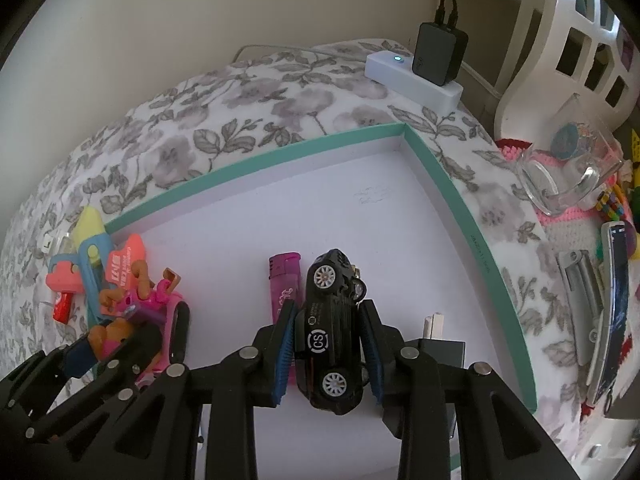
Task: Organize rigid objects
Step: 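Lower doll into tray and open left tool while right tool releases car, then withdraw both open tools from the tray toward the remaining pile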
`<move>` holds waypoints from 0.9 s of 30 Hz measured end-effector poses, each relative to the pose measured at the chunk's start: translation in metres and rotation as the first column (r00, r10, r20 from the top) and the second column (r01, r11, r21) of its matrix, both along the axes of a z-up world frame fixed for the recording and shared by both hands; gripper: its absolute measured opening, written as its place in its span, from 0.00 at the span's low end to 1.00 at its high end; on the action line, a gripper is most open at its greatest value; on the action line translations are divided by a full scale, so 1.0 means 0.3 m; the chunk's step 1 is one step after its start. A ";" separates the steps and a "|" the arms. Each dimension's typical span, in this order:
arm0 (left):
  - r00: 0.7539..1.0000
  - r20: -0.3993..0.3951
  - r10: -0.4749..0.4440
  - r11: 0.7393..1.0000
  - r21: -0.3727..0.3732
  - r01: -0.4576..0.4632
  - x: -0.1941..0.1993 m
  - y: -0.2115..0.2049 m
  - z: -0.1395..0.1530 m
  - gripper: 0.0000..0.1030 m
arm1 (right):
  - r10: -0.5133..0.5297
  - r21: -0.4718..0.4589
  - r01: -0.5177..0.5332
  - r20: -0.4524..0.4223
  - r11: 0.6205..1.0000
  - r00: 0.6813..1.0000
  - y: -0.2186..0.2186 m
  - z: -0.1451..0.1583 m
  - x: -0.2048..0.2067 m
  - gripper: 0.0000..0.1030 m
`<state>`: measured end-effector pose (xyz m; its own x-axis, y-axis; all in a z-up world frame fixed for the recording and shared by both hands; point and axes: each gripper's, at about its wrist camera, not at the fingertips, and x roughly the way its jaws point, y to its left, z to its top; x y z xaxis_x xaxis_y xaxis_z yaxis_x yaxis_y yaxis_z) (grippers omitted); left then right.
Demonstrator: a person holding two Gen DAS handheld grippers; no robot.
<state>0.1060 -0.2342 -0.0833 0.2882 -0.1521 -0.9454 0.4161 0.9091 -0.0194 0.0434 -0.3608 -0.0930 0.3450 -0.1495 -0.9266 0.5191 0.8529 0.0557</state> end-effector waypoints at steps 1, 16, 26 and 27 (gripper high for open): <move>1.000 -0.002 0.000 1.000 0.000 0.000 0.000 -0.001 0.001 0.38 | 0.000 0.000 0.000 -0.001 1.000 1.000 -0.001 0.000 0.001 0.33; 0.998 0.014 0.066 0.997 -0.044 -0.065 0.024 0.045 0.067 0.70 | -0.011 -0.054 0.015 0.067 0.998 0.998 0.008 0.099 -0.008 0.45; 0.992 0.069 0.107 0.989 -0.111 -0.099 0.034 0.091 0.166 0.78 | -0.006 -0.092 0.019 0.143 0.996 0.990 0.024 0.183 -0.018 0.53; 0.991 0.074 0.111 0.989 -0.110 -0.102 0.035 0.094 0.170 0.79 | -0.005 -0.093 0.018 0.146 0.995 0.989 0.025 0.186 -0.018 0.54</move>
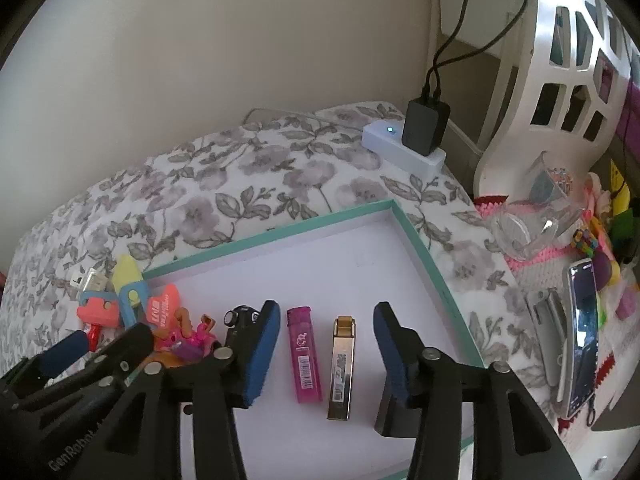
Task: Organize rigid objects
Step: 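Withdraw both open tools from the tray toward the remaining pile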
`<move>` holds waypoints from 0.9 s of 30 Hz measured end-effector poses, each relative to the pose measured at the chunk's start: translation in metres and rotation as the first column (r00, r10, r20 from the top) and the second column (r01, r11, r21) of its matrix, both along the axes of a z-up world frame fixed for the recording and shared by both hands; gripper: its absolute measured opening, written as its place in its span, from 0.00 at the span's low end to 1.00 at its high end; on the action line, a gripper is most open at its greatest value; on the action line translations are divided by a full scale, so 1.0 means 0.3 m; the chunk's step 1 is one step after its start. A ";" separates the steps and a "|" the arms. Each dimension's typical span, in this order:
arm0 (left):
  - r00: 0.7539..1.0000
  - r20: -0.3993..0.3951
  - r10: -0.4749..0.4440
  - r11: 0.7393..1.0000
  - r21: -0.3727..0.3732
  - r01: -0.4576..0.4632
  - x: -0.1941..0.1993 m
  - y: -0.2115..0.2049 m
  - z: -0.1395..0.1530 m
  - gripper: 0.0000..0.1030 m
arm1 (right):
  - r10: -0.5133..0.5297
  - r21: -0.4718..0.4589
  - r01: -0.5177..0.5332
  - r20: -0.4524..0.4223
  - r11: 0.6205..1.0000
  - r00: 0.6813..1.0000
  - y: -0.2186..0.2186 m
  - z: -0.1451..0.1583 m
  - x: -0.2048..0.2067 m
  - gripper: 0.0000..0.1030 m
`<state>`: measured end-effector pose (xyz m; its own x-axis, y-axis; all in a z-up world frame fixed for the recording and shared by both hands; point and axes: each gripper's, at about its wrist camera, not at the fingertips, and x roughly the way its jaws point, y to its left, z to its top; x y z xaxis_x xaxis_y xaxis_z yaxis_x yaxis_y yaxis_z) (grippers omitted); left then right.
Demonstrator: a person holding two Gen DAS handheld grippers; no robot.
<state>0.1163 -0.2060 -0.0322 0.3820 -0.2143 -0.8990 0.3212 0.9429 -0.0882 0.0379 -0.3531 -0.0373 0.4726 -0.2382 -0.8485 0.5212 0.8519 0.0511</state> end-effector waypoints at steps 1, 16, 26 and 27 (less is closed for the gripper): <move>1.000 0.005 0.006 1.000 0.002 -0.006 0.002 0.006 0.005 0.79 | 0.000 0.002 0.000 0.004 1.000 1.000 0.001 0.002 0.000 0.58; 0.988 -0.002 0.156 0.983 0.098 -0.155 0.046 0.115 -0.030 0.93 | 0.037 -0.008 -0.037 -0.011 0.999 0.999 0.028 -0.020 0.014 0.88; 0.970 -0.005 0.244 0.959 0.147 -0.240 0.070 0.178 -0.054 0.97 | 0.057 -0.042 -0.058 -0.033 0.997 0.998 0.043 -0.032 0.021 1.00; 0.968 -0.005 0.249 0.957 0.153 -0.245 0.072 0.182 -0.056 0.97 | 0.059 -0.046 -0.061 -0.037 0.997 0.998 0.046 -0.034 0.022 1.00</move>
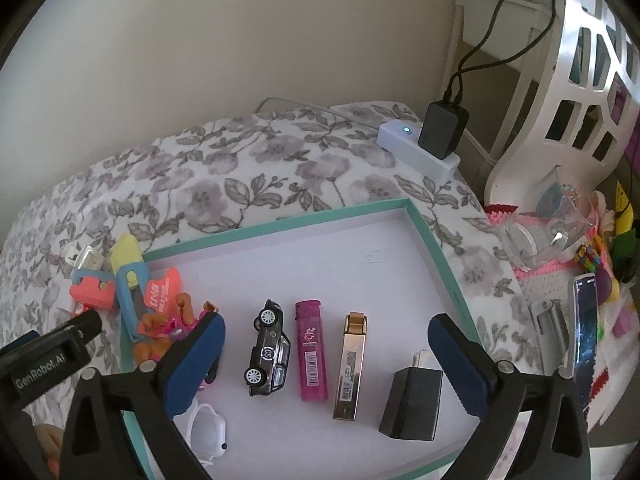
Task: Organize rigid objects
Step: 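Withdraw both open tools from the tray toward the remaining pile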
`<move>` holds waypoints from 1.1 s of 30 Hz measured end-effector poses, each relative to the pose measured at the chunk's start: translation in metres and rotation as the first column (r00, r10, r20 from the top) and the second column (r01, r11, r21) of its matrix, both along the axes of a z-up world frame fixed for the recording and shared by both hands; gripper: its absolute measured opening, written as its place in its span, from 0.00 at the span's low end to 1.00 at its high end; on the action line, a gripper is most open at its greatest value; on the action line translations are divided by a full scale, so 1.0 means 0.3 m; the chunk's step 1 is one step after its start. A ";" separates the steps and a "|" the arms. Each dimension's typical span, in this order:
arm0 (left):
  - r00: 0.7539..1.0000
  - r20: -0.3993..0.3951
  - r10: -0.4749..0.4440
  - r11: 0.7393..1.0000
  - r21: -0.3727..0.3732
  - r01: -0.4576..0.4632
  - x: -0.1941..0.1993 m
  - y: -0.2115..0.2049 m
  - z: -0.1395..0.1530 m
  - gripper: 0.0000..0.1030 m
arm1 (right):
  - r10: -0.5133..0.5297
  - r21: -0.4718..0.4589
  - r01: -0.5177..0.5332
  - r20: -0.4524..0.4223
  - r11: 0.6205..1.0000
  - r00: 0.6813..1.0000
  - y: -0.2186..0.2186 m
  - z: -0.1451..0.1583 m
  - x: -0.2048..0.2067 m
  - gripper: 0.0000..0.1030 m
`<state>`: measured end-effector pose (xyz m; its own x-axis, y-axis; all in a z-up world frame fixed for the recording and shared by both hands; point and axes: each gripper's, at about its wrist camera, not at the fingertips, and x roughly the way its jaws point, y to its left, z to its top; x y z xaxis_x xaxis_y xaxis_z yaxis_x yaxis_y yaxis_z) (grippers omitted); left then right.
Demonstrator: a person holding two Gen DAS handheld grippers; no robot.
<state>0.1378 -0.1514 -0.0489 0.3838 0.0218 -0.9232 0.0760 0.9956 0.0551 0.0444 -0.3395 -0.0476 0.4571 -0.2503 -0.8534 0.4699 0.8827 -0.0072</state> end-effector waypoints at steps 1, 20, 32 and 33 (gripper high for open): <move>1.000 -0.002 0.008 1.000 0.007 -0.008 0.003 0.007 -0.002 0.97 | 0.003 -0.002 -0.003 -0.004 1.000 1.000 0.003 -0.003 0.001 1.00; 0.981 0.018 0.192 0.981 -0.038 -0.191 0.114 0.302 0.023 0.98 | 0.131 0.153 -0.141 0.076 0.978 0.988 0.184 0.015 0.088 1.00; 0.960 -0.004 0.279 0.954 -0.113 -0.277 0.226 0.497 -0.018 0.98 | 0.258 0.172 -0.278 0.130 0.945 0.957 0.358 0.062 0.229 0.90; 0.960 -0.008 0.279 0.954 -0.112 -0.279 0.230 0.498 -0.025 0.98 | 0.271 0.173 -0.290 0.127 0.941 0.954 0.376 0.060 0.245 0.89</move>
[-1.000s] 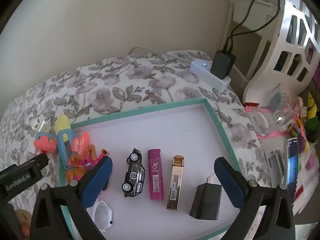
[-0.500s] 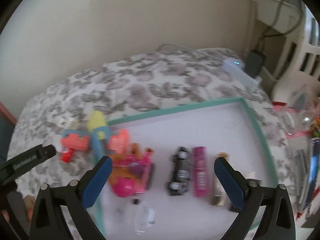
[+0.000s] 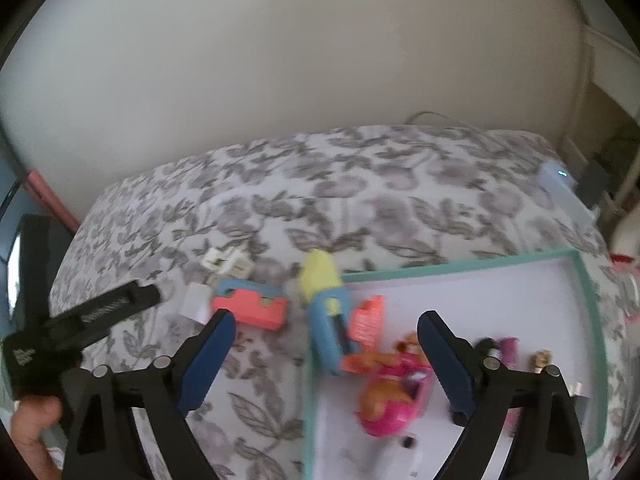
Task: Organize rigid objects
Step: 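Withdraw both open tools from the tray toward the remaining pile, then grasp white charger cube with left tool while right tool grasps pink-blue case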
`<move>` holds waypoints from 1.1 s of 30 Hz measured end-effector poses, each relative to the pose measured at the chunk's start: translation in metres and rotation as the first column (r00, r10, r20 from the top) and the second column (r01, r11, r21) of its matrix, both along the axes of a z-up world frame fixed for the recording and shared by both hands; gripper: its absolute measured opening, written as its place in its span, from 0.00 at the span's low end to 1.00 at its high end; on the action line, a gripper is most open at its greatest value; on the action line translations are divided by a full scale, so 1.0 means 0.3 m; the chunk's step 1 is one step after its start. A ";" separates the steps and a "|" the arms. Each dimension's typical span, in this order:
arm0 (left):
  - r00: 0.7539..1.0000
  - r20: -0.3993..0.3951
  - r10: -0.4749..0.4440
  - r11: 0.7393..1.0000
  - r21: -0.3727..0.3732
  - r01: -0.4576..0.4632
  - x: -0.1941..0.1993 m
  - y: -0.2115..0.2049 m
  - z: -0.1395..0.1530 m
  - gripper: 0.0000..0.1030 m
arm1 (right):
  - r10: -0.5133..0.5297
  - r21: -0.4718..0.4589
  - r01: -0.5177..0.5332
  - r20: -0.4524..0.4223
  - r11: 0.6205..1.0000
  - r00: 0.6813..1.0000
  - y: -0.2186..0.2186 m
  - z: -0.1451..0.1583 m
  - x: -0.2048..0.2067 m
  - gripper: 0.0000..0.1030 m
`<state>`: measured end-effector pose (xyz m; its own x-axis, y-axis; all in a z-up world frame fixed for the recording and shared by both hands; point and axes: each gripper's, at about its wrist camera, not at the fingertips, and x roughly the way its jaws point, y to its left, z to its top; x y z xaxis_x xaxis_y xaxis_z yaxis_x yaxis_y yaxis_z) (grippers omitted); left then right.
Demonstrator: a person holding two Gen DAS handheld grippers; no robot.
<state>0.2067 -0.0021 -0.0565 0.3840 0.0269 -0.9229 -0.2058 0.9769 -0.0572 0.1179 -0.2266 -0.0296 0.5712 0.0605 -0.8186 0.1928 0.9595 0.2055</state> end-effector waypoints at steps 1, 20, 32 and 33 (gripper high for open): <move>1.000 -0.006 0.005 1.000 -0.007 -0.005 0.008 0.004 -0.012 0.98 | 0.016 -0.001 -0.016 -0.003 1.000 1.000 0.019 -0.003 0.016 0.87; 0.999 -0.039 0.015 0.993 -0.115 -0.019 0.100 0.043 -0.113 0.98 | 0.093 0.177 -0.071 -0.122 0.982 0.988 0.164 -0.187 0.216 0.74; 0.999 -0.037 -0.001 0.989 -0.145 -0.005 0.119 0.049 -0.118 0.98 | 0.041 0.224 0.000 -0.180 0.975 0.983 0.144 -0.267 0.256 0.74; 0.999 -0.038 -0.004 0.989 -0.147 -0.002 0.119 0.047 -0.119 0.98 | 0.038 0.234 0.006 -0.186 0.972 0.982 0.141 -0.275 0.259 0.74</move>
